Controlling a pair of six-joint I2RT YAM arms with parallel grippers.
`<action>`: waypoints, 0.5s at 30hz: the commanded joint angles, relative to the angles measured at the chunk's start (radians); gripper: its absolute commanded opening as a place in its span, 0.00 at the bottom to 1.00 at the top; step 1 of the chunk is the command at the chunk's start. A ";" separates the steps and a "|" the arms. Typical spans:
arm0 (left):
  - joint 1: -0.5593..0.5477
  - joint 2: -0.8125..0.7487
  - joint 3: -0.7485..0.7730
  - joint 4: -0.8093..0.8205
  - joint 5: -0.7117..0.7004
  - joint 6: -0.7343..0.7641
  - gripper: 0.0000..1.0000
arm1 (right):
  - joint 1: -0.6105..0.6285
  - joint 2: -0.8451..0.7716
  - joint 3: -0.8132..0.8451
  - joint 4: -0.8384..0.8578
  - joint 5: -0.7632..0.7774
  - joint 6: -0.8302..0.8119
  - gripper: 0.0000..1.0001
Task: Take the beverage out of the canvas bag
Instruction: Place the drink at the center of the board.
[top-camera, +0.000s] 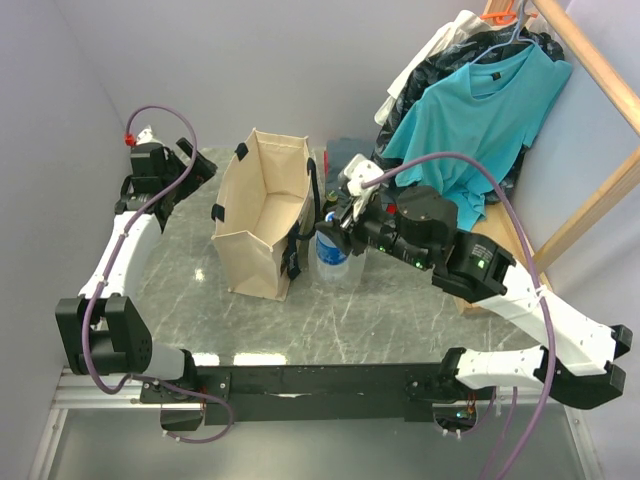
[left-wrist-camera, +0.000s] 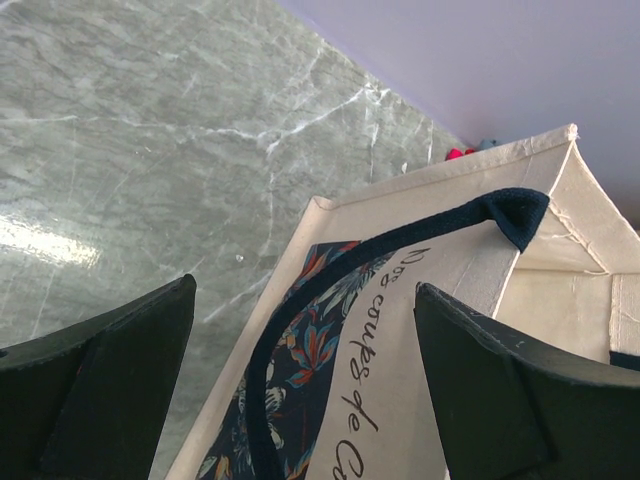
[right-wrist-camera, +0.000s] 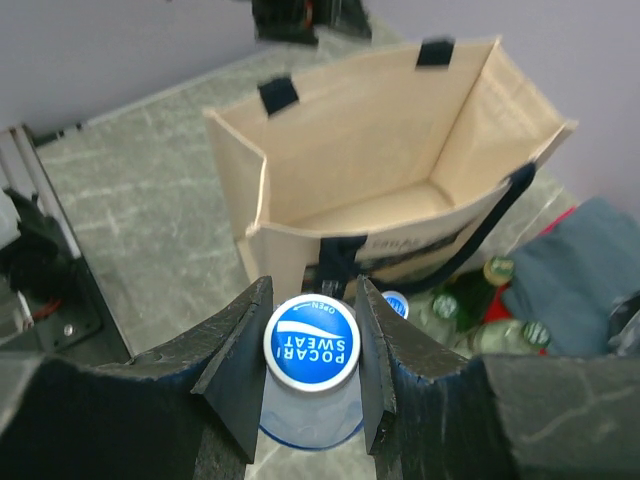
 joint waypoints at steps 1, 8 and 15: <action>-0.003 -0.050 0.000 0.016 -0.030 0.017 0.96 | 0.006 -0.069 -0.042 0.176 0.017 0.040 0.00; -0.006 -0.041 -0.003 0.025 -0.018 0.008 0.96 | 0.009 -0.101 -0.141 0.216 0.030 0.060 0.00; -0.007 -0.042 -0.004 0.026 -0.022 0.009 0.96 | 0.011 -0.127 -0.230 0.296 0.040 0.063 0.00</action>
